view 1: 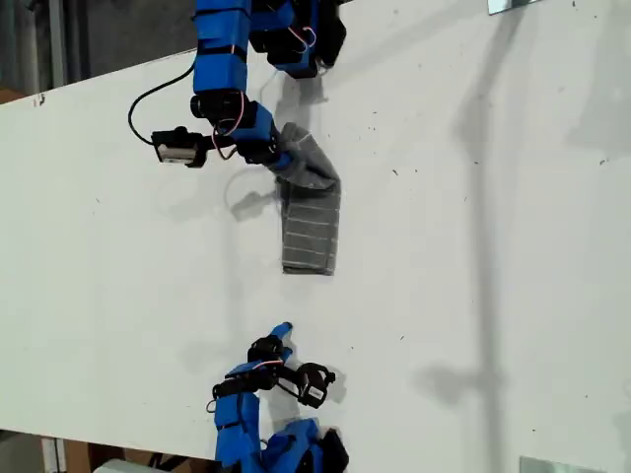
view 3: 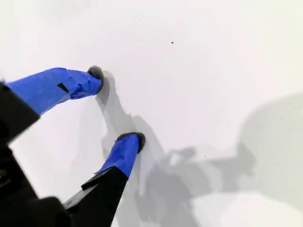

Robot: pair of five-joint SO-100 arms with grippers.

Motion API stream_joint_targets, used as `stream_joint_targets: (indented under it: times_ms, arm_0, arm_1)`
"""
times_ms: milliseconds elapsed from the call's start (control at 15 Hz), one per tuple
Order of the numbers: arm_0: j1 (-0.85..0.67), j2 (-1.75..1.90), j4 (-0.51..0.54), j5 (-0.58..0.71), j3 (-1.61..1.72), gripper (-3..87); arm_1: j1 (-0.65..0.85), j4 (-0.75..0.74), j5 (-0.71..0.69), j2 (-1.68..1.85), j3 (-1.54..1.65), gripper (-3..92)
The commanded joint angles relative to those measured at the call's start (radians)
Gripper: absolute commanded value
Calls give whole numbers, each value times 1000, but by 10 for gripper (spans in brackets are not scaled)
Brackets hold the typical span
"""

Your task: Grasp corners of a square towel and fold twice.

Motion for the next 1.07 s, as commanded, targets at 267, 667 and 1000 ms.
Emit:
stream_joint_targets:
  times_ms: [267, 667, 1000]
  arm_0:
    - [11, 20, -11, -11, -3, 226]
    - [11, 25, -11, -14, 0, 226]
    - [11, 25, -11, -18, 0, 225]
  arm_1:
    - [17, 11, -190, -655, -761, -2]
    - [3, -38, -278, -834, -928, -2]
    - [-54, -25, -285, -775, -934, 154]
